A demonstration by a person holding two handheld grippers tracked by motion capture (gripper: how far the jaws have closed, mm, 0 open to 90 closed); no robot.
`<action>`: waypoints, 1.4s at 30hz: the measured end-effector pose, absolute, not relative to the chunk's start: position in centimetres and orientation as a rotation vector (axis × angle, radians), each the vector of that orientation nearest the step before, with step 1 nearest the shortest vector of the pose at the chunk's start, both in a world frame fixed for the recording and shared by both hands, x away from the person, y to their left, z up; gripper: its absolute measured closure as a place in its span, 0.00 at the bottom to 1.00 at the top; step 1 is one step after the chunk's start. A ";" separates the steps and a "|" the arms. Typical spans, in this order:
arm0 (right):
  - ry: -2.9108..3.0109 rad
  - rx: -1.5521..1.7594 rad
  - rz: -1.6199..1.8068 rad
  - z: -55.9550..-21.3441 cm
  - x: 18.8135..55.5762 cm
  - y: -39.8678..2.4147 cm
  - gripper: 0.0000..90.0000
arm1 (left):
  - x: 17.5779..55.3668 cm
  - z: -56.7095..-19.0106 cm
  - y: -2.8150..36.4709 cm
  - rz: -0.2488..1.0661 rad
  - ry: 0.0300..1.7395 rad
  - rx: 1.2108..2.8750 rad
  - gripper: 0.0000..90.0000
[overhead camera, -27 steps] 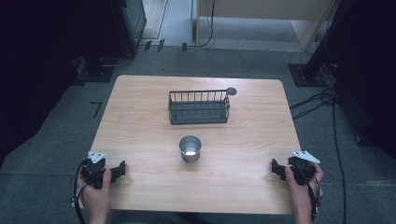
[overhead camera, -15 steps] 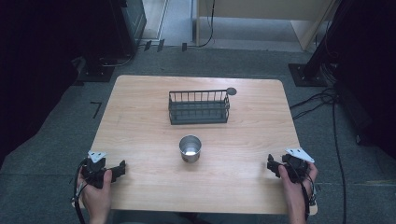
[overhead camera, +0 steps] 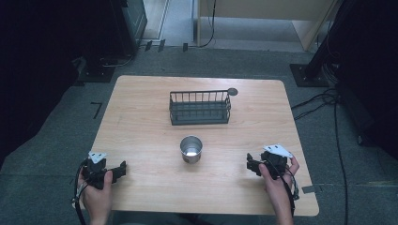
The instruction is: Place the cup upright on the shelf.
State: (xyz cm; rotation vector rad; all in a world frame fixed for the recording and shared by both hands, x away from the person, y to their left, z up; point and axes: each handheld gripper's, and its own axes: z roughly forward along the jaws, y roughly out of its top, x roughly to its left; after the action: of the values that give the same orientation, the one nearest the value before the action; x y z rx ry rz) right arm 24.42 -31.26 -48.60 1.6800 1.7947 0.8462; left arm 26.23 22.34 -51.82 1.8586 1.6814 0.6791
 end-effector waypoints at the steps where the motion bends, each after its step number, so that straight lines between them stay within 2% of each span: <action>1: 1.803 1.673 0.860 -48.4 24.5 -30.9 0.14 | 26.2 -51.8 22.3 0.679 1.682 1.859 0.00; 11: 1.919 1.565 0.948 -46.7 25.2 -26.1 0.14 | 26.2 -51.8 22.3 0.680 1.682 1.857 0.00; 32: 2.035 1.469 1.036 -45.8 25.7 -18.8 0.13 | 26.2 -51.8 22.3 0.679 1.681 1.859 0.00; 38: 2.073 1.436 1.060 -45.8 25.8 -17.0 0.09 | 26.3 -51.8 22.2 0.675 1.675 1.861 0.00; 42: 2.108 1.415 1.105 -45.9 25.9 -16.0 0.03 | 26.3 -51.8 22.2 0.674 1.674 1.862 0.00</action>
State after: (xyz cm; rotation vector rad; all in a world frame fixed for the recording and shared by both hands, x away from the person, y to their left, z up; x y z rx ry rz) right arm 25.92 -15.97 -45.91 1.4150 2.1081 1.1049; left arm 26.28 22.20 -51.83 1.8620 1.6737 0.6744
